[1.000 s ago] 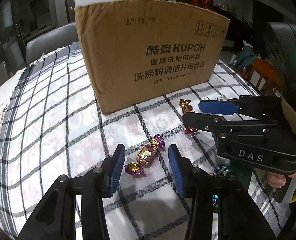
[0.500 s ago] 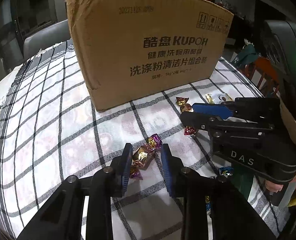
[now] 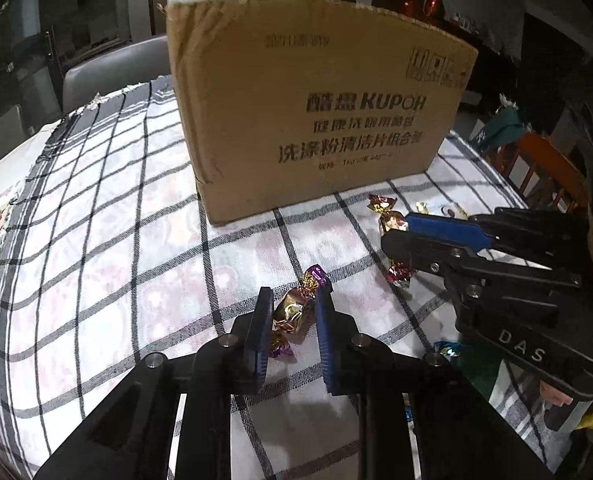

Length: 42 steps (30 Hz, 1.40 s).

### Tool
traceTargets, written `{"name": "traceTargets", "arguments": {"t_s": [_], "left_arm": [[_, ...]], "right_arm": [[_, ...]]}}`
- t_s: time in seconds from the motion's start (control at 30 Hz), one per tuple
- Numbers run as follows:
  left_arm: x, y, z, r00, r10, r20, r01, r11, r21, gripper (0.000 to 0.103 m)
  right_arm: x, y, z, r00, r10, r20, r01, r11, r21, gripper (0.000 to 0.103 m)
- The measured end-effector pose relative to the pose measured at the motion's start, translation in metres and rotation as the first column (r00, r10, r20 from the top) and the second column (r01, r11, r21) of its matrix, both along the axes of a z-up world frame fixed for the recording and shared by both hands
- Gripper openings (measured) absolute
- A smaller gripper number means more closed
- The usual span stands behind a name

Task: Organize snacks
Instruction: 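Grasp a purple-gold wrapped candy with the left gripper while the right grasps a gold-red candy, then carry both wrapped candies over the cardboard box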

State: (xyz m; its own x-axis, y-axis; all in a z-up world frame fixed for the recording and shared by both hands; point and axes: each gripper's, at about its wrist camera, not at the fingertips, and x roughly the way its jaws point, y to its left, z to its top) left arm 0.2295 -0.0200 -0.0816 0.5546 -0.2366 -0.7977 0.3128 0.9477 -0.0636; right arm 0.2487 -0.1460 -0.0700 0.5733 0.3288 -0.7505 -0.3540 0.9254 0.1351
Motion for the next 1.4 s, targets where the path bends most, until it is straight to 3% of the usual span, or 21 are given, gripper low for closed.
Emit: {"name": "traceTargets", "arguments": {"t_s": [0.77, 1.4], "left_arm": [[-0.052, -0.010, 0.095, 0.981, 0.055, 0.186, -0.044, 0.997, -0.061, 0.021], [-0.035, -0.027, 0.166, 0.946, 0.038, 0.323, -0.021, 0.998, -0.057, 0.021]], "right_arm": [[-0.058, -0.028, 0.083, 0.987, -0.034, 0.160, 0.017, 0.994, 0.110, 0.019], [-0.047, -0.046, 0.147, 0.956, -0.058, 0.287, 0.013, 0.988, 0.155, 0.019]]}}
